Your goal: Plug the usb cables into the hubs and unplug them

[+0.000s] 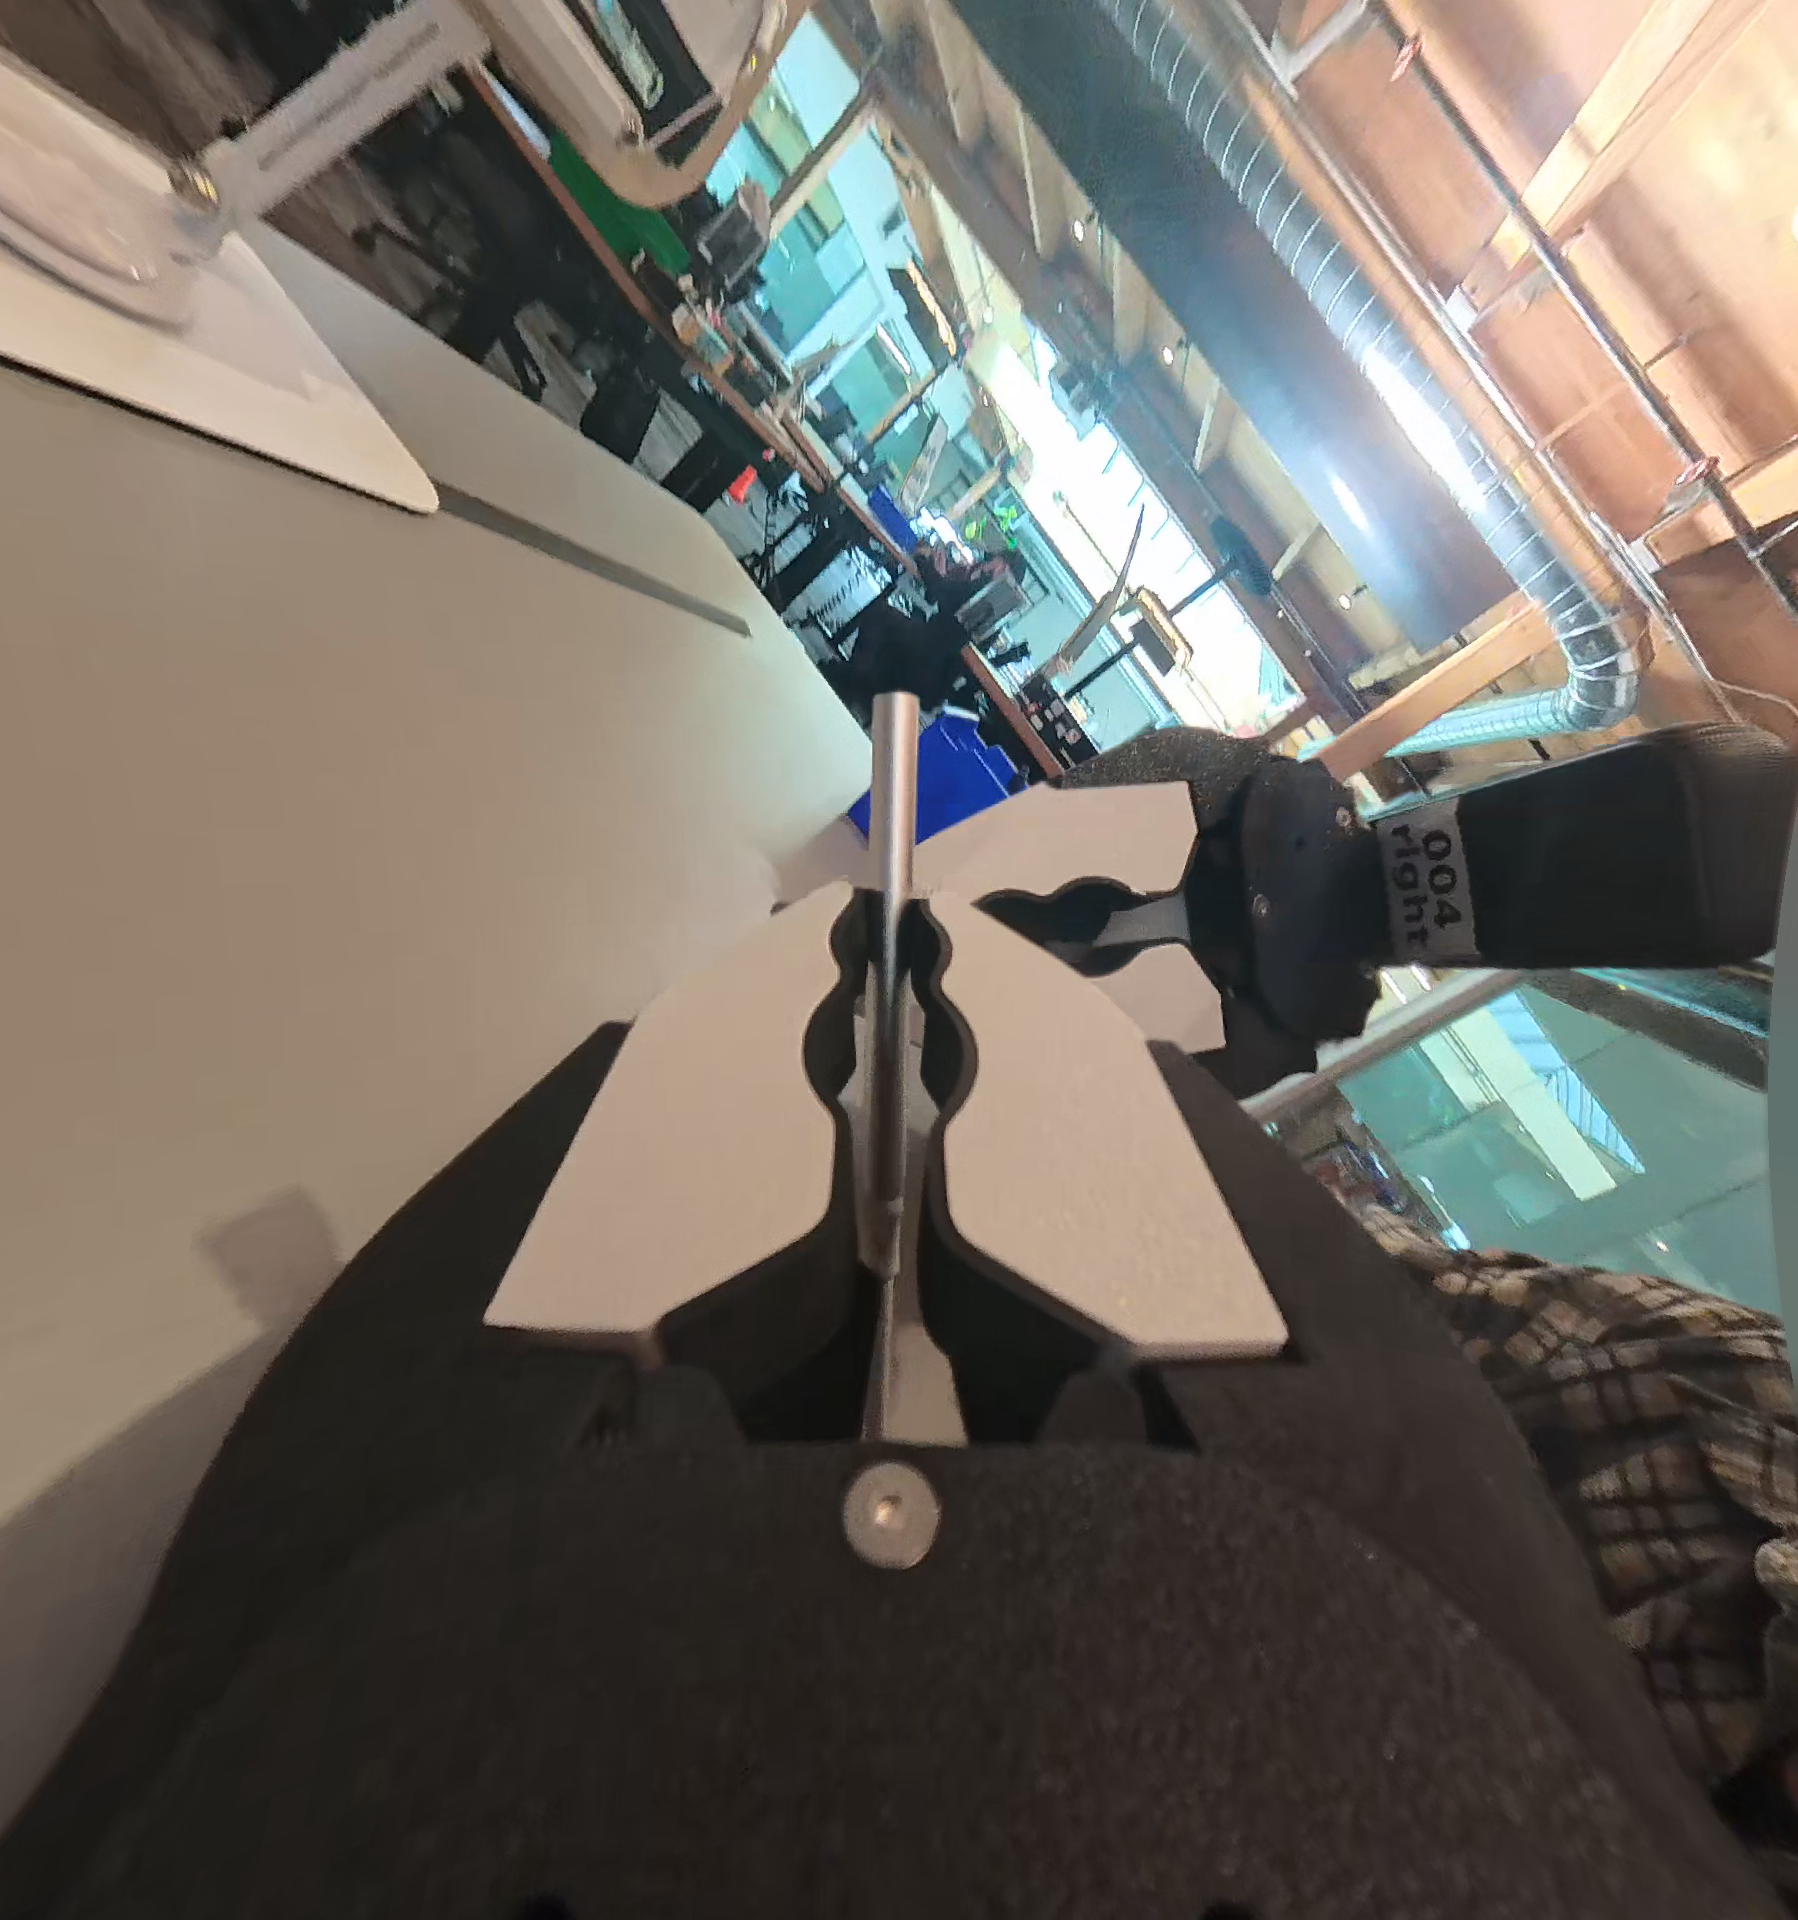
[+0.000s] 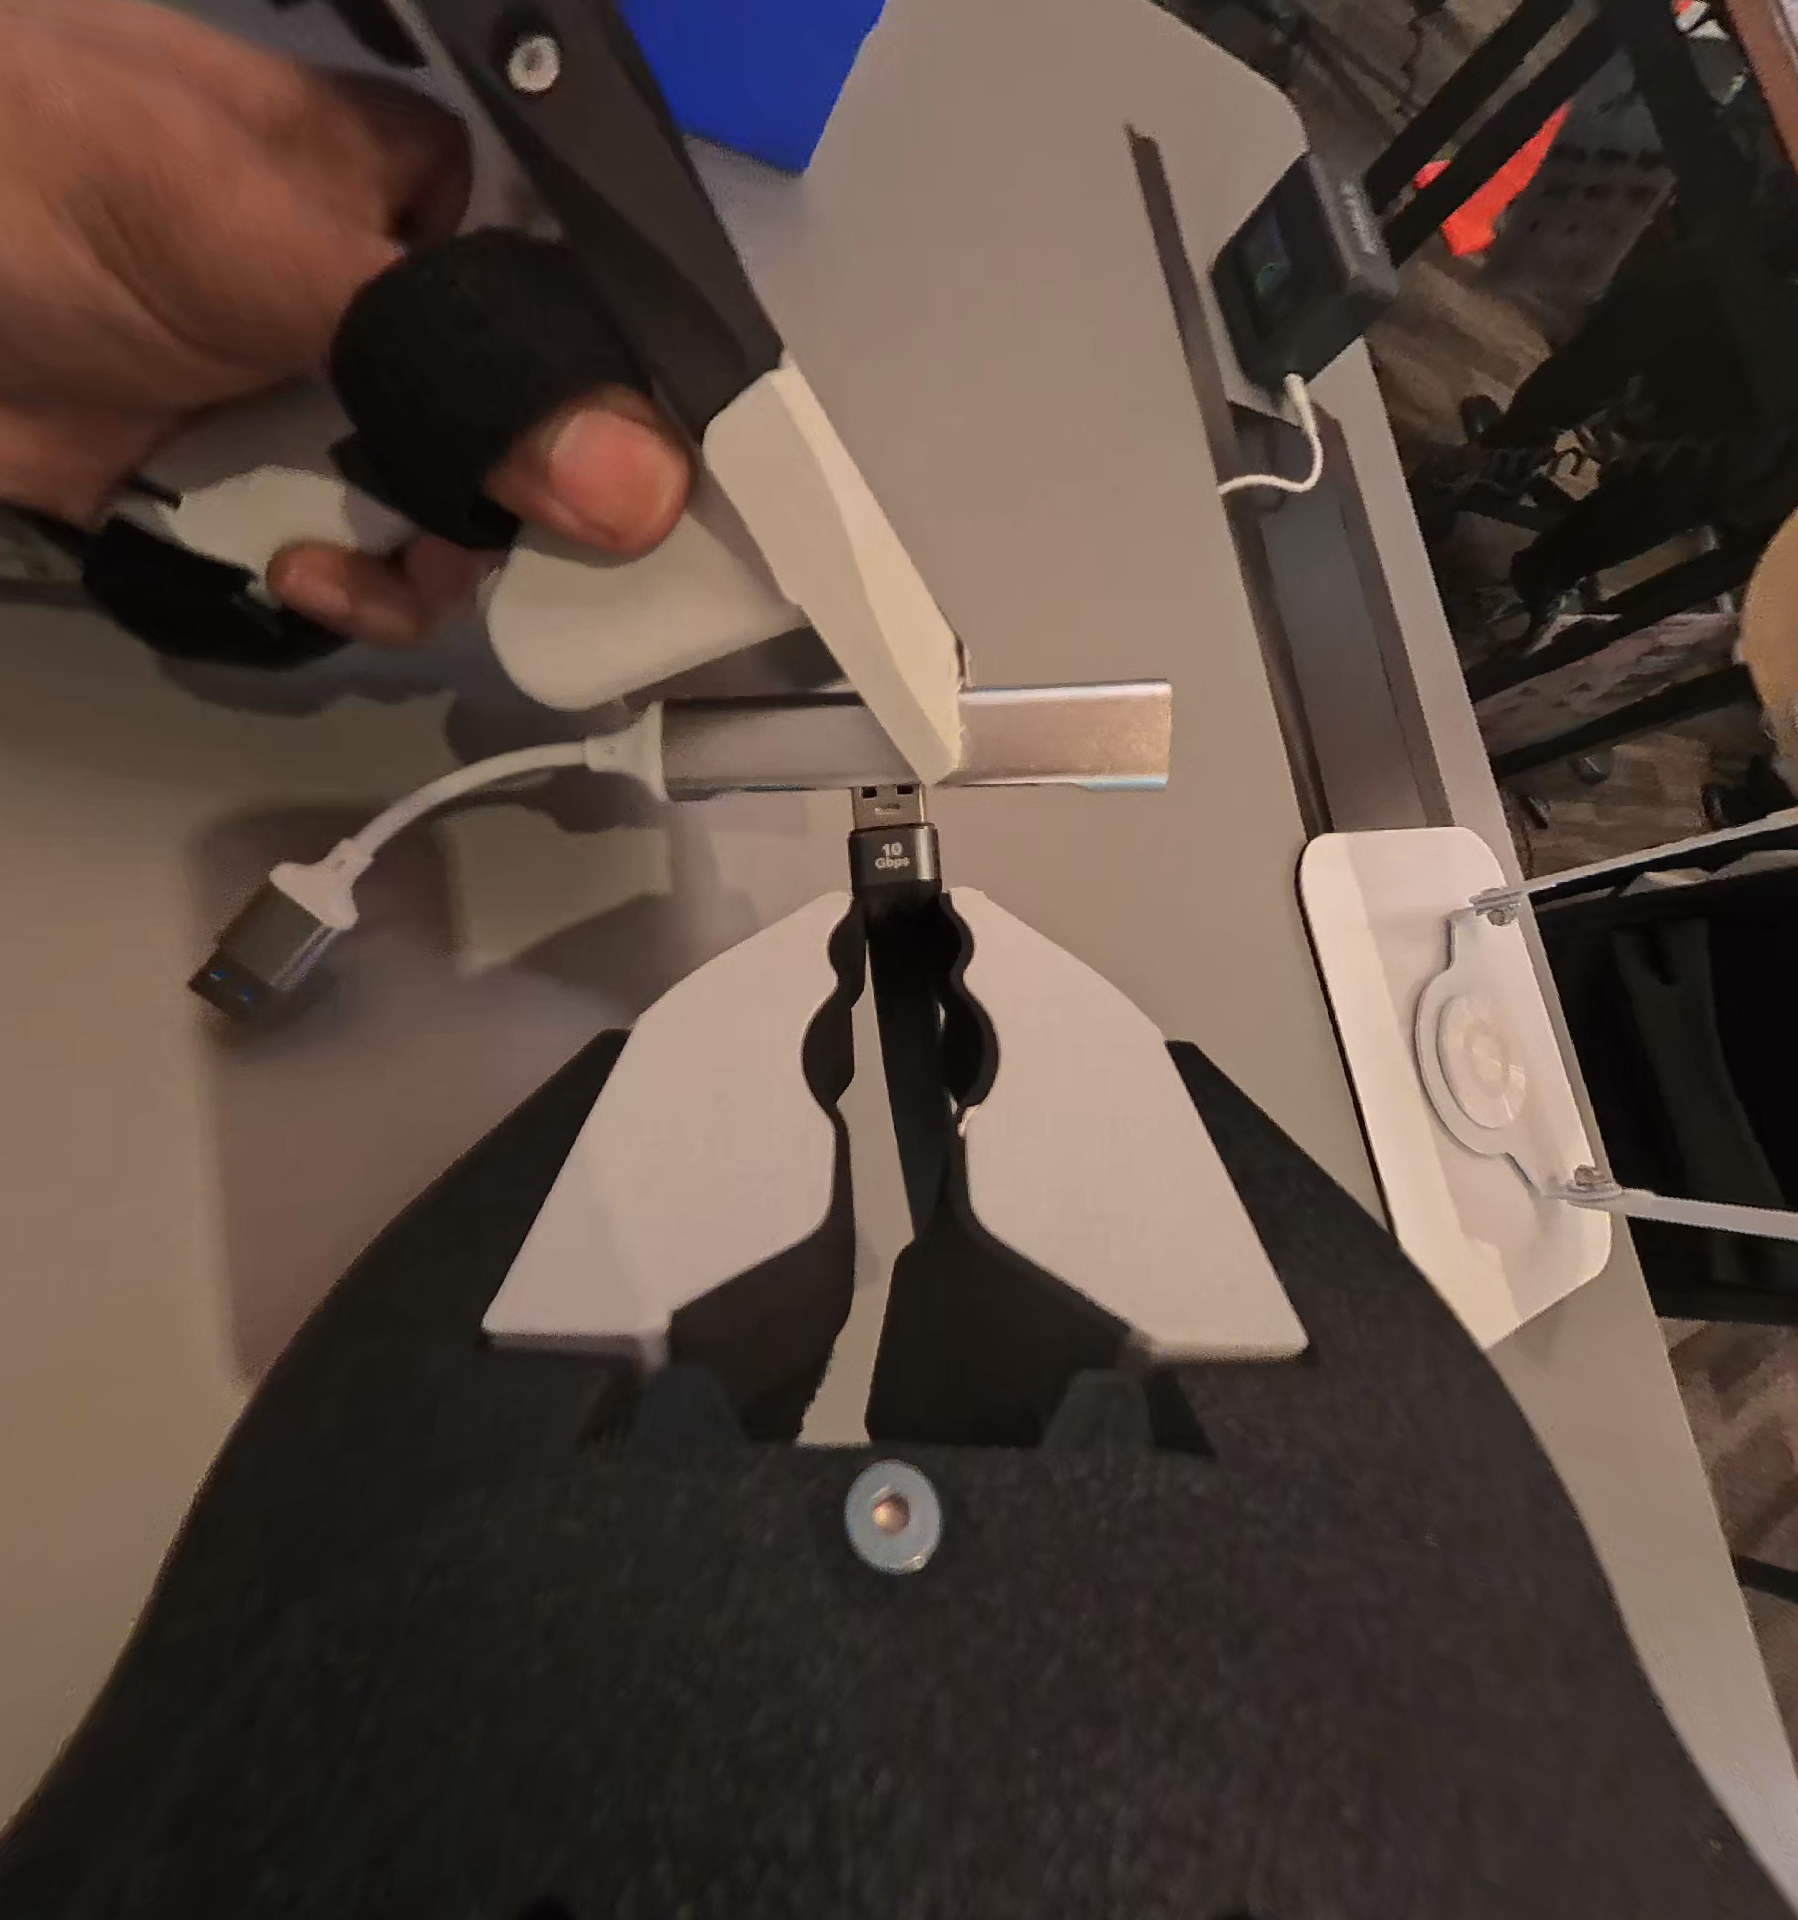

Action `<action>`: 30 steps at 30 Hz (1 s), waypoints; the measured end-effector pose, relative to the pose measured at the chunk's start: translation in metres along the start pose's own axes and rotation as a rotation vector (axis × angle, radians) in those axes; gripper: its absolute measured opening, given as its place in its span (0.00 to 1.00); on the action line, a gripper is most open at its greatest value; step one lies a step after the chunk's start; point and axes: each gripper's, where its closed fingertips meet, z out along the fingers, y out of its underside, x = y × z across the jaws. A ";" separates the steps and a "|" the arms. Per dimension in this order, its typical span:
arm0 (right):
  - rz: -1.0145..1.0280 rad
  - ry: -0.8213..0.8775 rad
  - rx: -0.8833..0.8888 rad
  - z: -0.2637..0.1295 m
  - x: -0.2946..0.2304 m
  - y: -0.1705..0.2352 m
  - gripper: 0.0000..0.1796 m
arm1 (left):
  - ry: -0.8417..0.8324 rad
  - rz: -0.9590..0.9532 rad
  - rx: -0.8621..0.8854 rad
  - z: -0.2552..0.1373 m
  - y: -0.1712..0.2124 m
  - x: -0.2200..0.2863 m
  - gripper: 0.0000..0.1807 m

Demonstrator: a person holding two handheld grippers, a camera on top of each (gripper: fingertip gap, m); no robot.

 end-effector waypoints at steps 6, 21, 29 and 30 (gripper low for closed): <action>0.095 0.044 0.042 0.002 0.005 -0.012 0.06 | -0.004 0.042 0.055 -0.005 -0.010 0.004 0.04; 0.009 -0.048 0.022 -0.001 0.002 -0.004 0.06 | 0.072 0.024 -0.150 -0.010 -0.003 0.015 0.23; 0.025 -0.086 0.065 -0.010 0.004 -0.008 0.06 | 0.098 -0.001 -0.286 -0.005 0.021 0.013 0.04; 0.015 -0.078 0.062 -0.011 0.004 -0.008 0.06 | 0.092 0.003 -0.292 -0.005 0.021 0.013 0.04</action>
